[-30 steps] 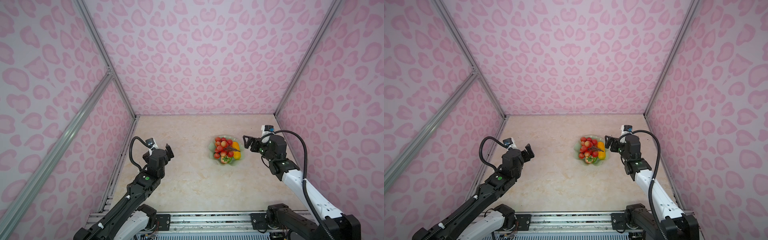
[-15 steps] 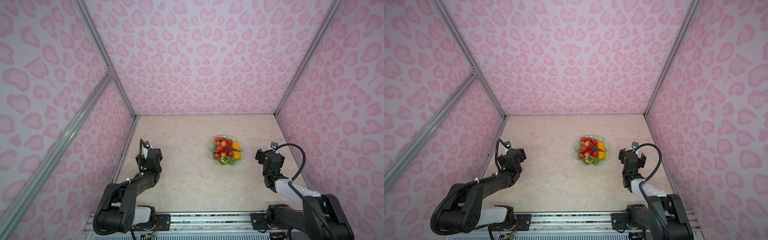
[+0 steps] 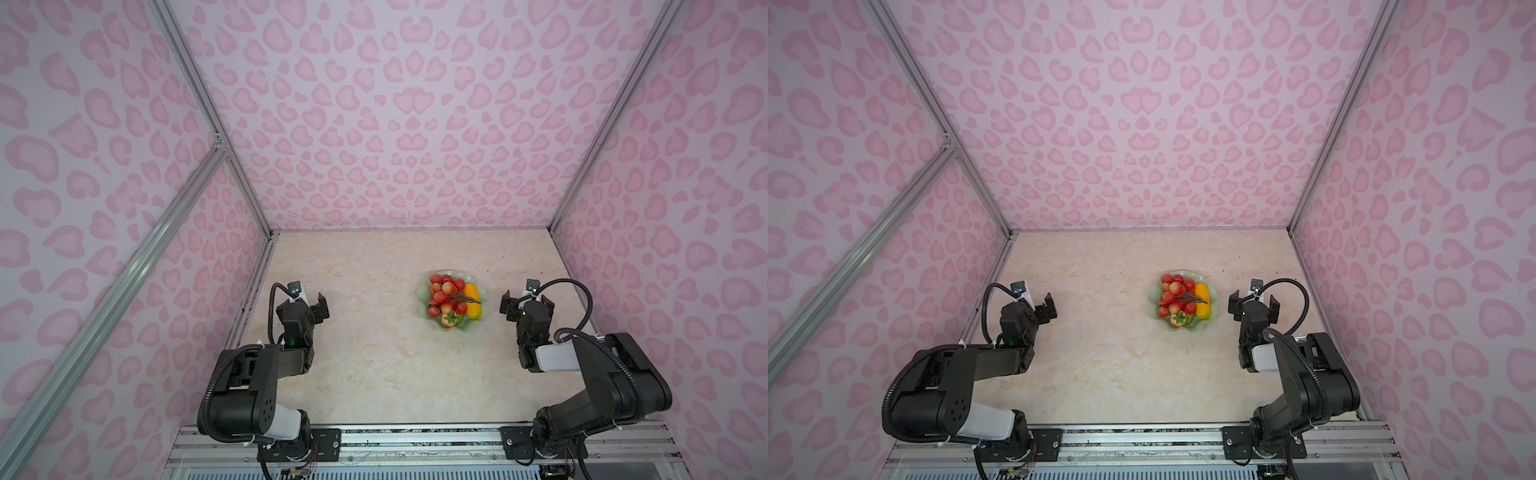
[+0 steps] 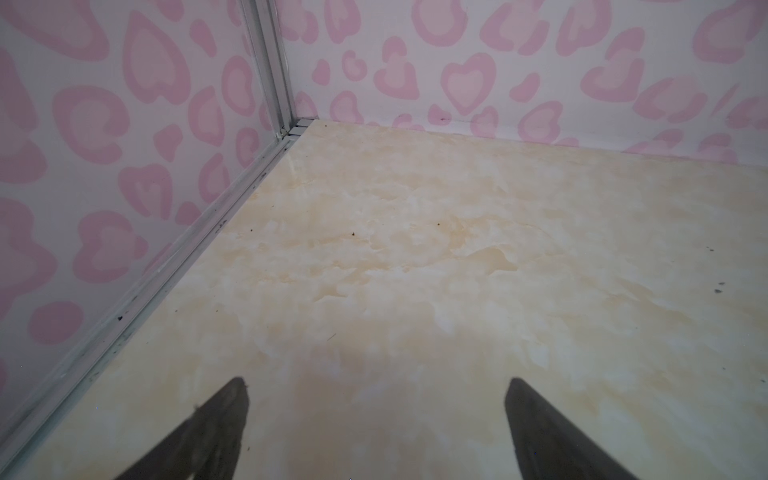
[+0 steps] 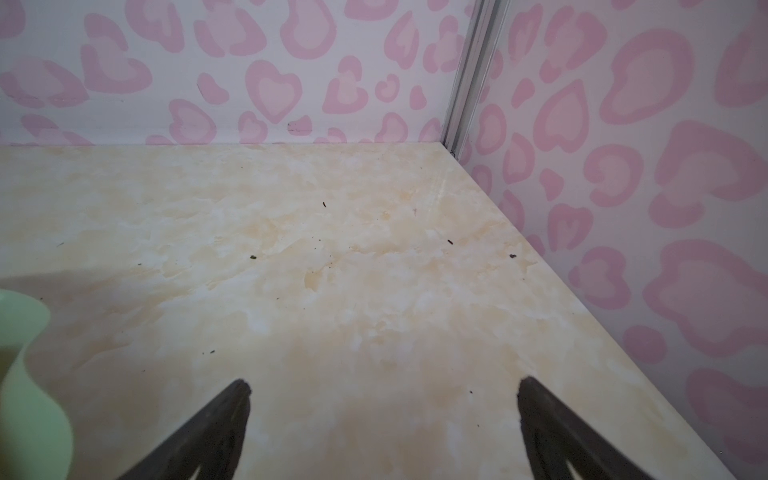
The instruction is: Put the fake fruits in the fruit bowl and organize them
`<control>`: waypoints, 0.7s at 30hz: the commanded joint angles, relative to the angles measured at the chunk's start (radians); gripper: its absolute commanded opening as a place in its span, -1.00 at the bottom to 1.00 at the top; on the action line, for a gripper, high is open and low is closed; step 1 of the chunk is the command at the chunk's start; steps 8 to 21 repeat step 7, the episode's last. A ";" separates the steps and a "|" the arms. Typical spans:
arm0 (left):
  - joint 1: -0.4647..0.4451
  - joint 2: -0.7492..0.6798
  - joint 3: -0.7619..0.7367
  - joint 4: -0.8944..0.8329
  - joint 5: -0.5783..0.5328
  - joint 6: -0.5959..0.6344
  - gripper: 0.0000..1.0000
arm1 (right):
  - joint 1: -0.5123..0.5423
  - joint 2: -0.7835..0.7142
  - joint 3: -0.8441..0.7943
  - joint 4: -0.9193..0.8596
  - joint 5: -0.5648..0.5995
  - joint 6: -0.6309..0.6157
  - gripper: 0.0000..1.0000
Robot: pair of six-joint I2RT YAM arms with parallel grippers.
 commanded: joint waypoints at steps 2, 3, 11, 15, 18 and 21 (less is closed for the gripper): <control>0.004 0.005 0.001 0.079 0.046 0.014 0.94 | -0.019 0.007 0.002 -0.003 -0.031 0.020 1.00; 0.004 0.005 0.002 0.077 0.046 0.014 0.94 | -0.022 0.004 0.007 -0.021 -0.037 0.019 1.00; 0.004 0.006 0.001 0.077 0.046 0.014 0.94 | -0.019 -0.004 0.002 -0.024 -0.096 -0.013 1.00; 0.004 0.006 0.001 0.077 0.046 0.014 0.94 | -0.019 -0.004 0.002 -0.024 -0.096 -0.013 1.00; 0.004 0.006 0.001 0.077 0.046 0.014 0.94 | -0.019 -0.004 0.002 -0.024 -0.096 -0.013 1.00; 0.004 0.006 0.001 0.077 0.046 0.014 0.94 | -0.019 -0.004 0.002 -0.024 -0.096 -0.013 1.00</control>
